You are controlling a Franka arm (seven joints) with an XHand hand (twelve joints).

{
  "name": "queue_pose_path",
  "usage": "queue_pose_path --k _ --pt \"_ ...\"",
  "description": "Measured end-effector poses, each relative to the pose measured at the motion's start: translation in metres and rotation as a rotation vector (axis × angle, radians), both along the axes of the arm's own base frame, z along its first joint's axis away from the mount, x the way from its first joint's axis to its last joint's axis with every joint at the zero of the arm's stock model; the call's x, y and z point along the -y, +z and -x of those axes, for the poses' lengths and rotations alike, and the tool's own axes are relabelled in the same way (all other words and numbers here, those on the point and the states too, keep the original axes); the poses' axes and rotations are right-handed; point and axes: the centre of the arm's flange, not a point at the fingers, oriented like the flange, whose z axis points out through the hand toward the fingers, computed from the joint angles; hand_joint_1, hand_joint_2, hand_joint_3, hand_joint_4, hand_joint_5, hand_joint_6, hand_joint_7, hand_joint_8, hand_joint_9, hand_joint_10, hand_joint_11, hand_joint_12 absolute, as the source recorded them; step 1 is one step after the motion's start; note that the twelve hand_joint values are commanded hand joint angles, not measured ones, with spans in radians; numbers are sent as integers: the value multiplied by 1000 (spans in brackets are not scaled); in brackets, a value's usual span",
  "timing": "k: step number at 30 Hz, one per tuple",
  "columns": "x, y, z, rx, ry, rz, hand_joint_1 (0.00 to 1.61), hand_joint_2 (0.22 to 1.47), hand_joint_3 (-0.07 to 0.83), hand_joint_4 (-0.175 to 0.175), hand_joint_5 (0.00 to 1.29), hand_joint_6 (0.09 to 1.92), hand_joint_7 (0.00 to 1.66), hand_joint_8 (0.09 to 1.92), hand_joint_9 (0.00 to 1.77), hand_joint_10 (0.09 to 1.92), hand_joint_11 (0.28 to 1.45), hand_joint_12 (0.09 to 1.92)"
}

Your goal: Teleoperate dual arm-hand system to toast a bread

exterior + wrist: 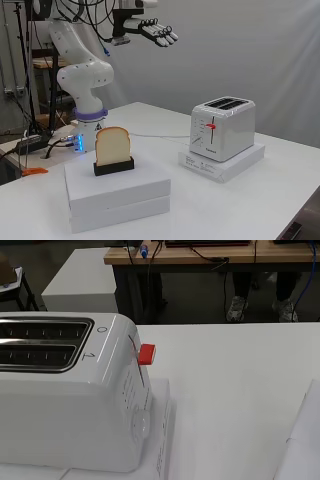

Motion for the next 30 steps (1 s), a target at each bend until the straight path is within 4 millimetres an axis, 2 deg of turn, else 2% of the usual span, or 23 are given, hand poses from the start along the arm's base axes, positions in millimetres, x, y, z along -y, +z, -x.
queue_pose_path --k 4,8,11,16,18,20,22,25,27,30 --pt "3 21 -22 12 0 -50 114 1150 7 -116 237 87 334 87 403 87 366 87" --pt "19 15 -31 -66 -97 -20 18 1163 5 -88 303 87 378 87 466 87 403 87" --pt "51 -1 -38 -118 -164 9 1 1164 0 -68 344 87 400 87 508 87 430 87" --pt "141 -33 -18 -158 -301 -70 0 1148 -6 -42 357 87 405 87 527 87 450 87" --pt "178 -52 -7 -181 -331 -95 0 1139 -9 -37 362 87 409 87 535 87 456 87" --pt "207 -75 0 -204 -339 -111 0 1126 -12 -37 365 87 412 87 539 87 451 87" --pt "226 -97 2 -231 -340 -114 16 1099 -18 -44 332 87 407 87 534 87 441 87" --pt "242 -117 -2 -272 -336 -137 47 1080 -16 -58 298 87 402 87 531 87 438 87" --pt "253 -127 -13 -298 -338 -140 57 1082 -11 -66 291 87 405 87 537 87 437 87" --pt "268 -141 -40 -333 -313 -143 122 1078 -9 -85 298 87 432 87 564 87 441 87"
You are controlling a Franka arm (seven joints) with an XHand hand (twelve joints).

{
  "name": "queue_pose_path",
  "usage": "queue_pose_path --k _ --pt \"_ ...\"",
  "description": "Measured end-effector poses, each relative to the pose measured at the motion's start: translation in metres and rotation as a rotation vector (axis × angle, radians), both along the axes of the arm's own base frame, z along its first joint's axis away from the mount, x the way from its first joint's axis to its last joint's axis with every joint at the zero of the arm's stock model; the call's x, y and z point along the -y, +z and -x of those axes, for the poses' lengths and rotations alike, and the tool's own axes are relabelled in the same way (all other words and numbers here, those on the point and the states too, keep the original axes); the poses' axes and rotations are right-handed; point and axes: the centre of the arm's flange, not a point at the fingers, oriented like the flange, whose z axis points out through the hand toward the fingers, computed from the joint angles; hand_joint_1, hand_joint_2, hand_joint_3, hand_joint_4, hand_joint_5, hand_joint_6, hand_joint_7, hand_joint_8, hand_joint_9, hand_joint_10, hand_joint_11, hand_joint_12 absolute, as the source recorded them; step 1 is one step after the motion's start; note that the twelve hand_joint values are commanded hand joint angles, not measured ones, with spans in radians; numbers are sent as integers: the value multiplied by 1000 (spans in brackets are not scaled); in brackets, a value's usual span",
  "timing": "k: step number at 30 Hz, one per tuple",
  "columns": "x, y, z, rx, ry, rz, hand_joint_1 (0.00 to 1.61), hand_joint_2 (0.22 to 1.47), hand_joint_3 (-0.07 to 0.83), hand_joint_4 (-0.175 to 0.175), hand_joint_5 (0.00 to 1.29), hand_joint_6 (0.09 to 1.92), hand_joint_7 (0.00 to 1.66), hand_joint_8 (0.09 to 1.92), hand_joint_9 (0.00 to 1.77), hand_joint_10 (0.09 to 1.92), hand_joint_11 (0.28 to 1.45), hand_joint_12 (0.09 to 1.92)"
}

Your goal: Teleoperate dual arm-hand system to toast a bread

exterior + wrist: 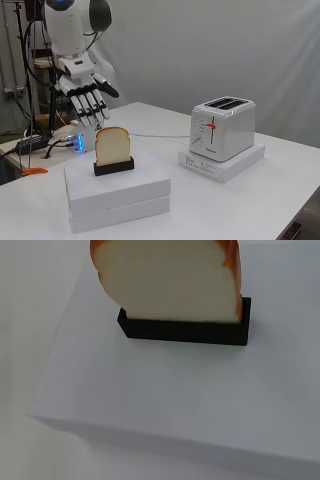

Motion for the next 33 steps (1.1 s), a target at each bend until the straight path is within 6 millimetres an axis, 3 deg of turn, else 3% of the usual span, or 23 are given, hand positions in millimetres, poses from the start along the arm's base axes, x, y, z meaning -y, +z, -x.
queue_pose_path --k 3,6,10,13,16,21,25,33 --pt "16 -9 -30 -9 77 -11 186 1058 -11 -92 309 87 445 87 572 87 440 87" --pt "24 -10 -44 -42 140 22 233 1046 -5 -96 324 87 501 87 614 87 438 87" --pt "19 18 -45 -3 173 79 273 1040 -3 -56 338 87 517 87 615 87 454 87" --pt "5 22 -56 32 243 78 298 1037 -3 -17 343 87 513 87 614 87 466 87" --pt "-3 1 -72 43 314 46 317 1031 -5 1 344 87 502 87 609 87 469 87" --pt "18 -53 -73 -4 299 2 328 1024 -5 -4 346 87 505 87 610 87 471 87" --pt "19 -62 -73 -6 301 1 344 1021 -5 1 349 87 503 87 602 87 468 87" --pt "3 -73 -77 -17 366 9 390 971 -16 10 359 87 506 87 621 87 477 87"
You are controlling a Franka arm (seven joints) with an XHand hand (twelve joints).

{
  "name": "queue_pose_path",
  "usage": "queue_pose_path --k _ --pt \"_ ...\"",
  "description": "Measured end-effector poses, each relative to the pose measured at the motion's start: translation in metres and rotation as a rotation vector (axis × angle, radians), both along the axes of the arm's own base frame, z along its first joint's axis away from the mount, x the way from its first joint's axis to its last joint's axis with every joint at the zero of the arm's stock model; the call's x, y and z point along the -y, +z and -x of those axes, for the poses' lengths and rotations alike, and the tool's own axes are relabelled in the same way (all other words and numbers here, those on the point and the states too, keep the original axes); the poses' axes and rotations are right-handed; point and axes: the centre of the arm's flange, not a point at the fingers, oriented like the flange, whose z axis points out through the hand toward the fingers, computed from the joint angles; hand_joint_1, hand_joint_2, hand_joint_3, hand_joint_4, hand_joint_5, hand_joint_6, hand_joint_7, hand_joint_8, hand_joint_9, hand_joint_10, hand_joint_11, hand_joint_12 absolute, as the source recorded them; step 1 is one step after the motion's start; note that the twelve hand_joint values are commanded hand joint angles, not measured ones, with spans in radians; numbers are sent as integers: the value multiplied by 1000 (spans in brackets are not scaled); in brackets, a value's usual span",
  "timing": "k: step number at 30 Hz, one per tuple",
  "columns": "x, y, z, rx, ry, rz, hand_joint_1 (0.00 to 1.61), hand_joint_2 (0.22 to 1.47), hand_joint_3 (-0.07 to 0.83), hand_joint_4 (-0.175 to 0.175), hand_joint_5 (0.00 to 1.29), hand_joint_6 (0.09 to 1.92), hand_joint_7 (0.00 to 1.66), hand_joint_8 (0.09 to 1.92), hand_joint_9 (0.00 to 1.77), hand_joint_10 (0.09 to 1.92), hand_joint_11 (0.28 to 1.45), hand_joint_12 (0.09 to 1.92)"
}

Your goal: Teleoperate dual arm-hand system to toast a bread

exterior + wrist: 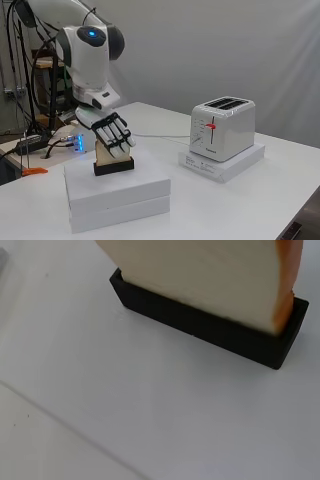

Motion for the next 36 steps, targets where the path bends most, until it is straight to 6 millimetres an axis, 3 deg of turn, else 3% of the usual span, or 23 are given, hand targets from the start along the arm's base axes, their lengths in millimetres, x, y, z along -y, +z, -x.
queue_pose_path --k 5,6,7,8,9,11,14,17,20,22,24,26,29,32,36 --pt "0 -7 9 -13 10 4 392 978 -7 13 373 87 504 87 630 87 488 87" --pt "0 -9 12 -17 10 4 435 1007 -2 29 459 87 583 87 701 87 517 87" --pt "2 -11 14 -20 4 2 780 1042 0 -42 619 416 761 295 846 351 625 87" --pt "5 -13 15 -20 -6 0 998 1087 3 -88 707 736 892 620 973 617 736 89" --pt "9 -15 17 -18 -17 1 1117 1127 3 -127 732 942 953 867 1050 799 764 244" --pt "17 -21 23 -14 -39 5 1203 1173 1 -164 720 1141 986 1100 1113 921 693 553" --pt "16 -18 26 -3 -69 23 1224 1184 3 -175 691 1256 1018 1085 1217 603 676 486" --pt "4 -15 15 3 -60 29 1235 1166 5 -175 712 1244 1067 990 1351 291 707 450" --pt "-2 -15 8 1 -53 15 1237 1164 0 -175 714 1257 1084 941 1404 113 718 388" --pt "-2 -1 2 27 -55 8 1224 1191 3 -175 661 1320 1029 1035 1409 87 730 366" --pt "-12 32 -11 81 -46 5 1212 1217 1 -175 618 1361 976 1137 1418 87 739 394" --pt "-40 77 -33 159 -3 -13 1208 1227 0 -175 603 1372 956 1178 1426 87 737 430" --pt "-107 130 -62 250 113 -54 1207 1230 0 -175 598 1377 950 1188 1415 87 715 434" --pt "-161 149 -78 293 184 -95 1212 1217 4 -175 613 1374 978 1129 1392 87 734 264" --pt "-247 147 -94 305 348 -137 1222 1197 -1 -175 648 1334 1024 1046 1399 87 754 92"
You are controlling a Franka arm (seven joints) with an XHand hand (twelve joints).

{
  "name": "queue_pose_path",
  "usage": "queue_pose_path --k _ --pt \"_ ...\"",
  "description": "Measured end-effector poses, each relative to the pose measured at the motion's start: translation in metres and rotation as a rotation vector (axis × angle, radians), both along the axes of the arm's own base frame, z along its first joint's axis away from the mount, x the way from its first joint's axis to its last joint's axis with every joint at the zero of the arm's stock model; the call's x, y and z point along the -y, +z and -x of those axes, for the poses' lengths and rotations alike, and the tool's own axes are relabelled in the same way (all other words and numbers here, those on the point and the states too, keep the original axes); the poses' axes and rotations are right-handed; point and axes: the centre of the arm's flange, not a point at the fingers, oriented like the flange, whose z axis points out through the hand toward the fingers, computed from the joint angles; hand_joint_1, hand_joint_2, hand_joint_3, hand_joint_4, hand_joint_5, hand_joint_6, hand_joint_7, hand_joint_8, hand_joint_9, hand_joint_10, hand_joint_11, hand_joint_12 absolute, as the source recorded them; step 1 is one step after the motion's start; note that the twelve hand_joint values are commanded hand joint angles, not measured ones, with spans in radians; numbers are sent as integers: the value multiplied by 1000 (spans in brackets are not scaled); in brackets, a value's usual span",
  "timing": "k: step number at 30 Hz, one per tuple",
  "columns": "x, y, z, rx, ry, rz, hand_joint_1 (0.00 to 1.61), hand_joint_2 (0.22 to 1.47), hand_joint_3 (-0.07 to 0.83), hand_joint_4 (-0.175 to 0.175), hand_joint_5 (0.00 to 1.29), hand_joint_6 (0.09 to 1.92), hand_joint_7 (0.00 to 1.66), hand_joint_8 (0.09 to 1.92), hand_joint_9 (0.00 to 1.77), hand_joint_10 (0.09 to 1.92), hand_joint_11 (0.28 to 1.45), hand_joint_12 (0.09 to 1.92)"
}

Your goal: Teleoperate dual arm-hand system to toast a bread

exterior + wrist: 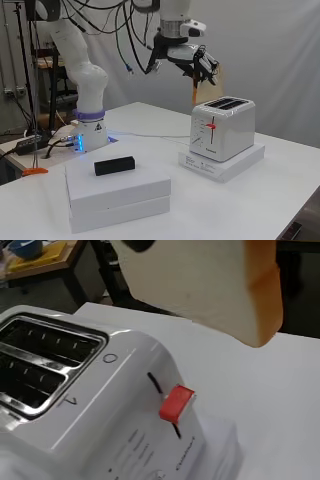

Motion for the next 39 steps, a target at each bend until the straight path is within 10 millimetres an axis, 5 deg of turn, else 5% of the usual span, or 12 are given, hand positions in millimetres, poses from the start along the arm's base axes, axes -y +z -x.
queue_pose_path --k 6,11,16,17,19,21,24,26,34,39 --pt "-122 -15 -12 -2 226 -21 1230 1170 -1 -171 696 1339 1083 886 1360 87 749 87" --pt "-183 -42 -21 -11 328 -24 1235 1168 0 -175 694 1281 1088 921 1431 87 841 87" --pt "-163 -75 -43 -28 256 -13 1244 1145 -1 -175 739 1252 1141 805 1428 87 854 87" --pt "-158 -78 -47 -30 234 -12 1048 1168 2 -133 618 895 1035 571 1303 87 790 87" --pt "-148 -84 -51 -48 197 -23 448 953 -17 -124 202 269 423 170 628 87 526 87" --pt "-144 -90 -49 -108 166 -19 162 845 -8 -122 48 87 220 87 389 87 422 87" --pt "-139 -95 -35 -199 154 11 28 862 8 -102 112 87 233 87 376 87 400 87" --pt "-117 -91 -32 -188 83 16 6 900 19 -94 148 87 243 87 381 87 397 87" --pt "-2 -57 -29 -53 -289 4 0 953 5 -79 219 87 231 87 350 87 388 87" --pt "-8 -18 -10 -13 -339 58 0 971 6 -94 206 87 232 87 383 87 425 87"
